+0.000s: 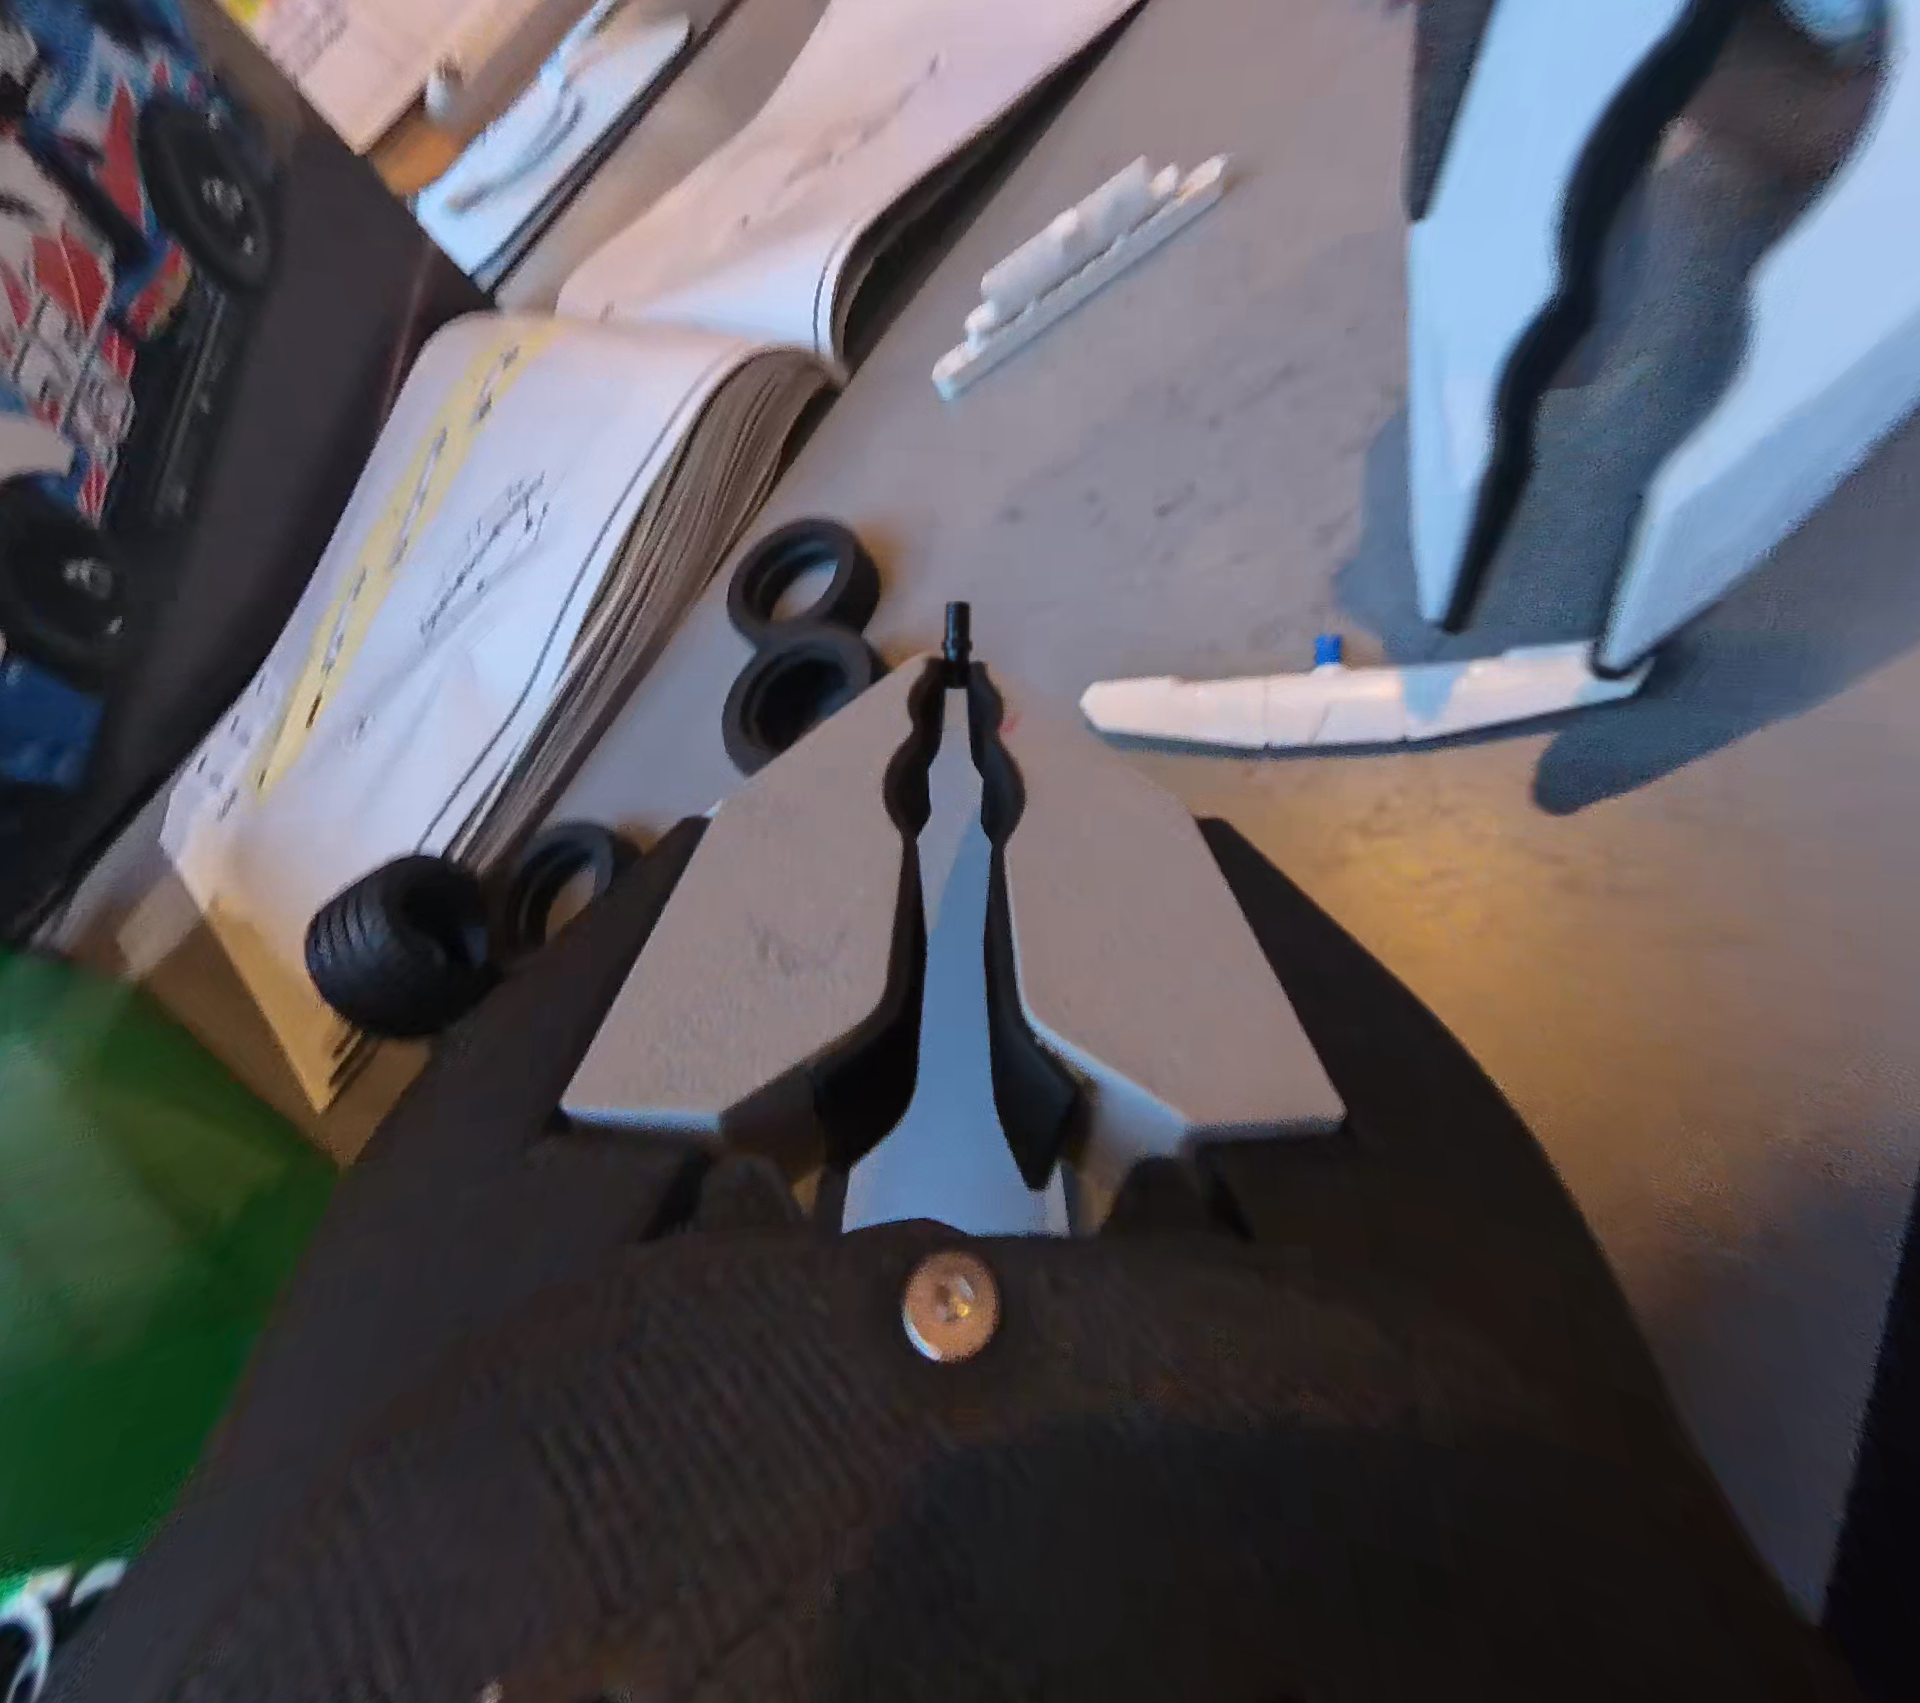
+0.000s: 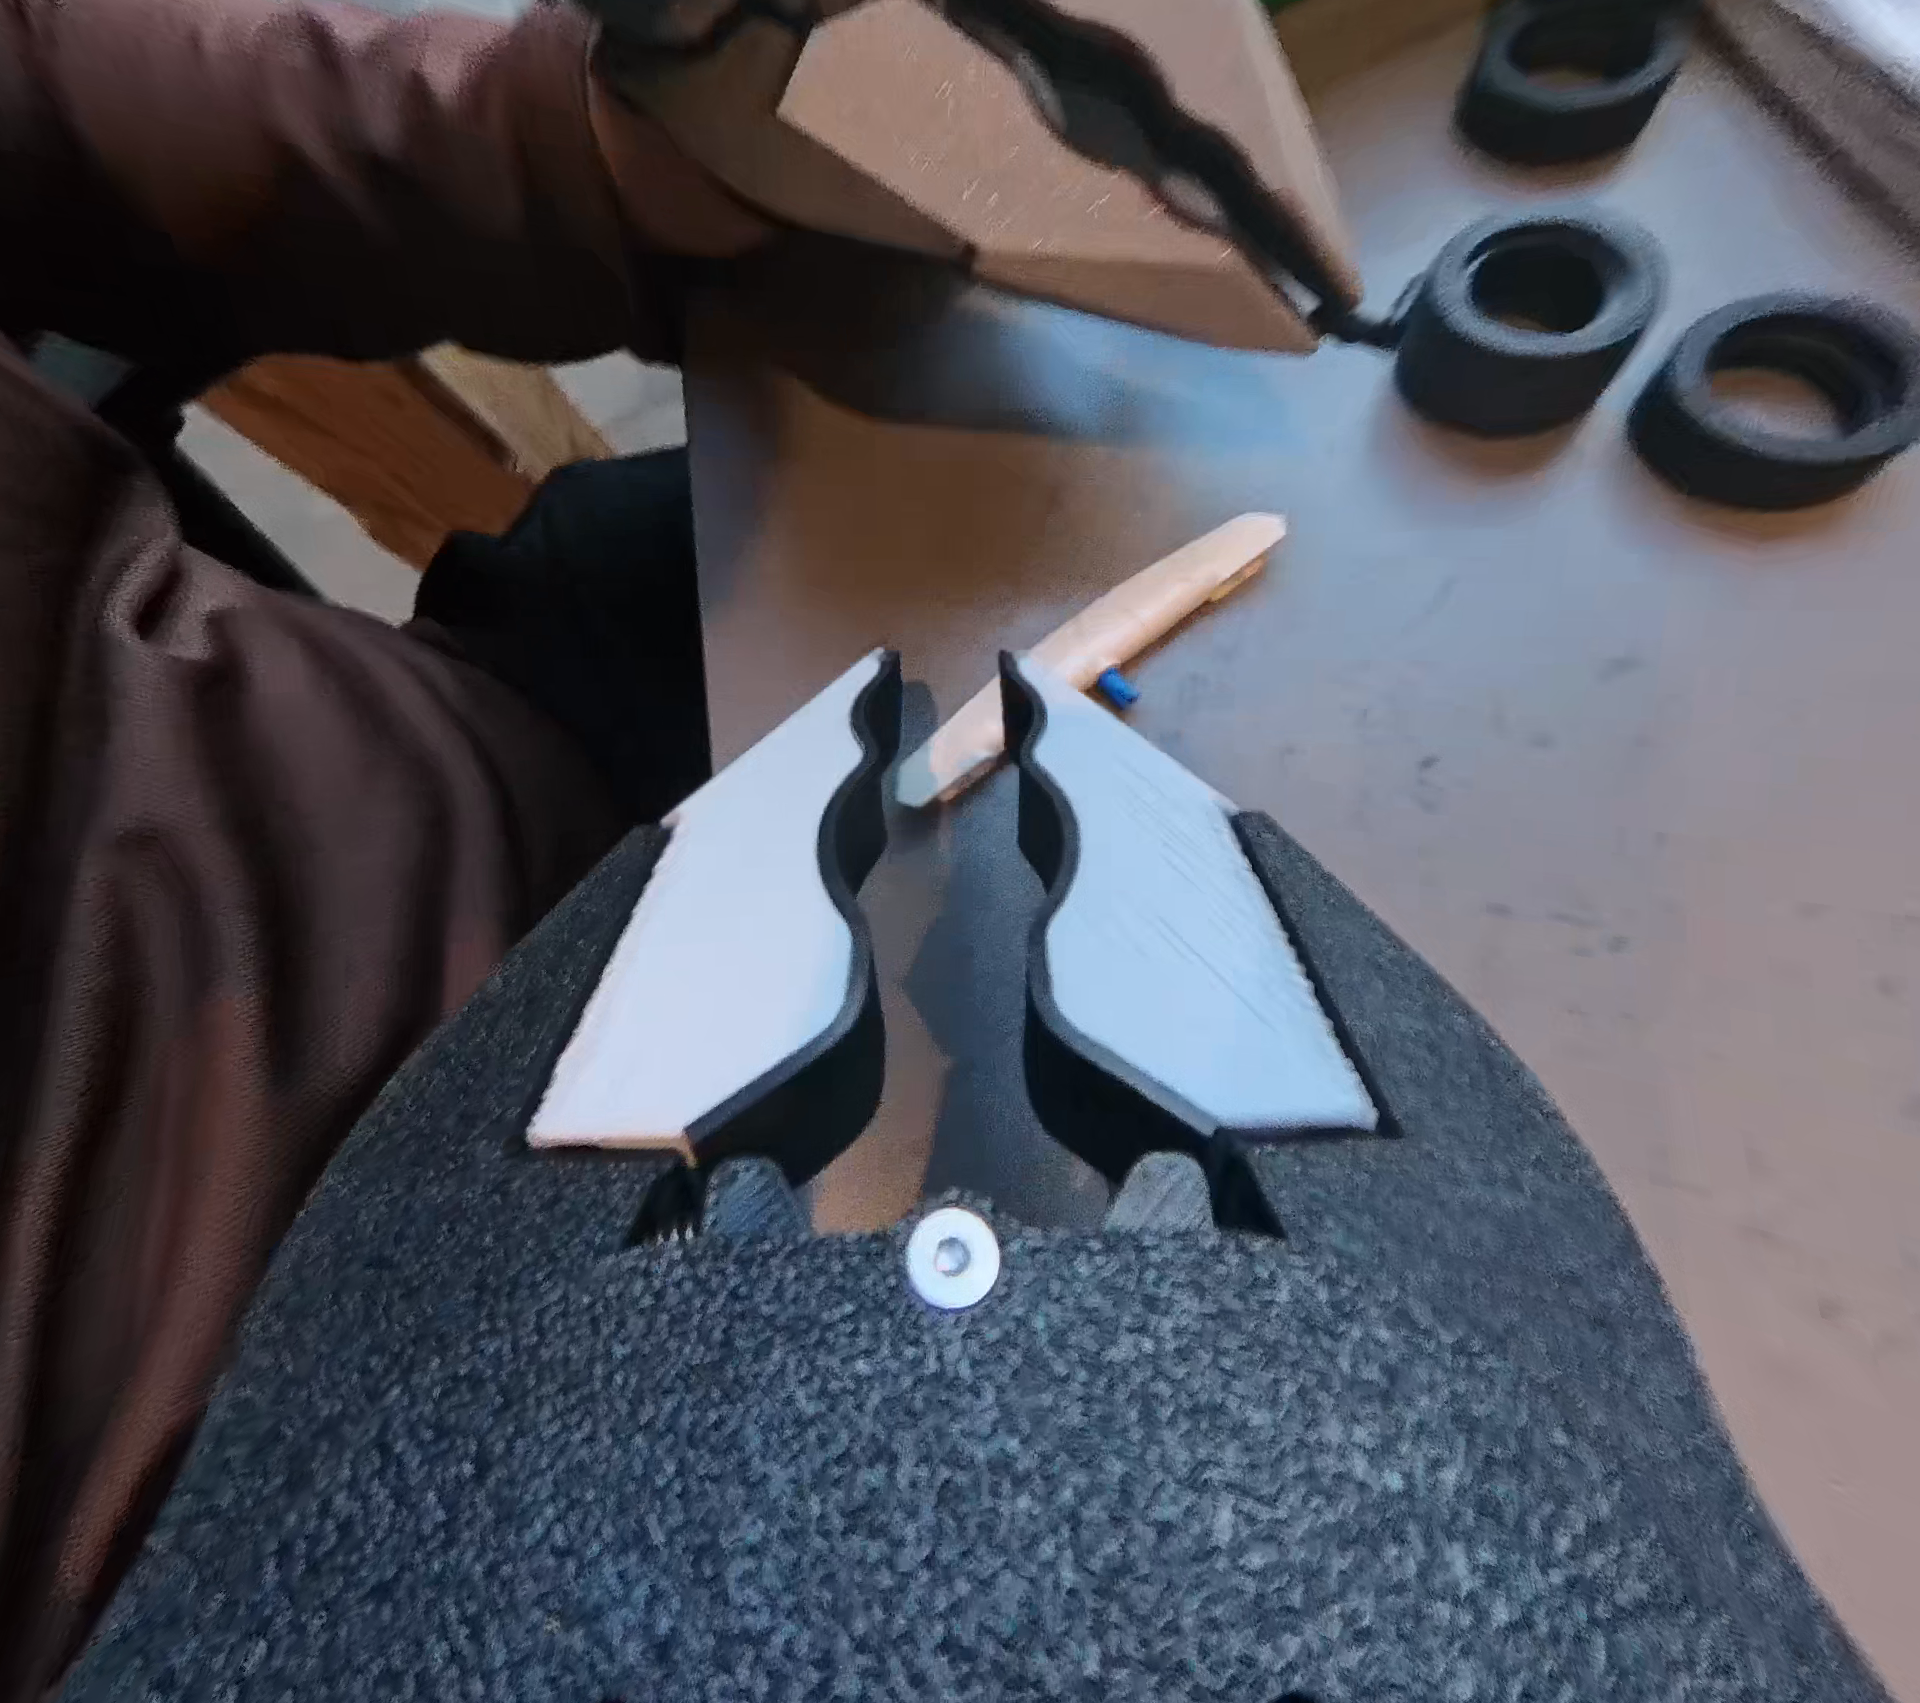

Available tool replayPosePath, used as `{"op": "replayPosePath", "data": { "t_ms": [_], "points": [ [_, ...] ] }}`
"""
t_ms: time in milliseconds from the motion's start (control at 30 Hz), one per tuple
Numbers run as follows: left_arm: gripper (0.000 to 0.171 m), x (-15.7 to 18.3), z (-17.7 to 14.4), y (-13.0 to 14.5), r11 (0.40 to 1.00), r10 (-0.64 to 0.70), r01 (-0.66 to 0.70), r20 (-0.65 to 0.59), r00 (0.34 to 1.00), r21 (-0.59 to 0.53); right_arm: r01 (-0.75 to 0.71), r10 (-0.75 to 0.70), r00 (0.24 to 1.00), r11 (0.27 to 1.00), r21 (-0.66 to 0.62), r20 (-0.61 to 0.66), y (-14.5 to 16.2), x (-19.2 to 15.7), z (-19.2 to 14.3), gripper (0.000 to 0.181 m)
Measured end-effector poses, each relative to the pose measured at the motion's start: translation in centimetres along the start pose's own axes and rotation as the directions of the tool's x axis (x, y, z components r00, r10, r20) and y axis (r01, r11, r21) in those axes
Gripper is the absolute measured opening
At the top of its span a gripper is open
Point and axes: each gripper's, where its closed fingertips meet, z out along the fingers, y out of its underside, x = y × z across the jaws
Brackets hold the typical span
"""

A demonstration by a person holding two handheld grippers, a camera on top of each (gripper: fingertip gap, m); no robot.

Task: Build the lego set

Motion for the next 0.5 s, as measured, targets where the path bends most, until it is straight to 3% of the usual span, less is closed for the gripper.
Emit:
{"op": "replayPosePath", "data": {
  "t_ms": [133,233,500],
  "points": [
    [0.001,2.0,-0.2,-2.2,0.992,0.056,-0.043,-0.100,0.993,0.123,-0.026,0.040,0.996,0.987,0.157,-0.085,-1.6,3.0,-2.8,0.019],
    [0.001,3.1,-0.2,-2.4,0.984,0.132,-0.117,-0.103,0.986,0.136,-0.107,0.117,0.993,0.964,0.244,-0.026,-2.7,3.9,-4.2,0.019],
    [0.001,4.4,-0.1,-2.5,0.964,0.237,-0.222,-0.092,0.967,0.149,0.077,-0.069,0.996,0.988,0.136,-0.060,-3.5,4.1,-2.3,0.010]
  ]
}}
